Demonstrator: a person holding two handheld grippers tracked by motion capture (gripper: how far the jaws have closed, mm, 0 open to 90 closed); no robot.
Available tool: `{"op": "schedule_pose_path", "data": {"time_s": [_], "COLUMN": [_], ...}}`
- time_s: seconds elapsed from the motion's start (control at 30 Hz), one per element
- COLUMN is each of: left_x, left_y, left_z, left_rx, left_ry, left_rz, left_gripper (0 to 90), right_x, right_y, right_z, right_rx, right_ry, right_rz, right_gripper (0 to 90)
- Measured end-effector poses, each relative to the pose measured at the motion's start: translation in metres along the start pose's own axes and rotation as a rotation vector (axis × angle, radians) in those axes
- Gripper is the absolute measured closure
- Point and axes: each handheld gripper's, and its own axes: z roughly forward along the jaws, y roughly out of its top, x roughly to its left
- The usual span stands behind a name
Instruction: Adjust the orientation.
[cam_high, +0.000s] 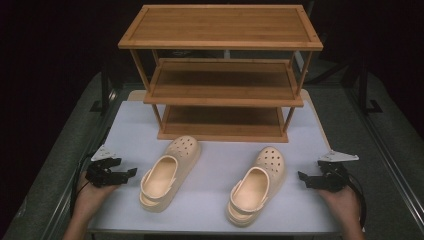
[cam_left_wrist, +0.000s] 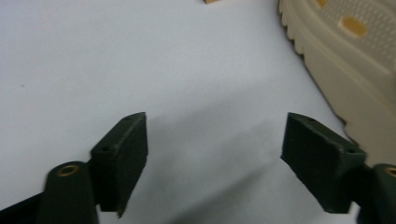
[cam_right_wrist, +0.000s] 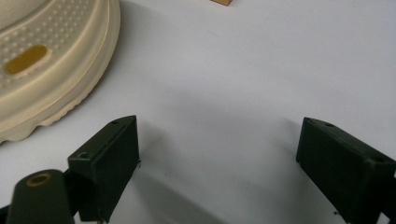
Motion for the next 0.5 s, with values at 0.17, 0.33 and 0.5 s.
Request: {"op": "schedule_pose_path", "data": {"time_s": [0.17,0.33,0.5], "left_x": [-0.001,-0.002,-0.002], "left_y": [-0.004,-0.005,-0.005], "left_z": [0.012,0.014,0.014], "left_rx": [0.011,0.002,0.002], "left_ry": [0.0,0.008,0.008], "left_rz": [0.024,0.04,0.038], "left_gripper": [10.0,6.5,6.5], "right_x": [0.001,0.007,0.016], "right_y": [0.0,0.001,0.004], "right_z": [-0.001,-0.006,-0.025], "right_rx": [-0.001,-0.005,-0.089], "right_ry": [-0.003,-0.006,0.039], "right_rz": [-0.001,-0.029,-0.018], "right_gripper": [13.1,19.5,40.7]}}
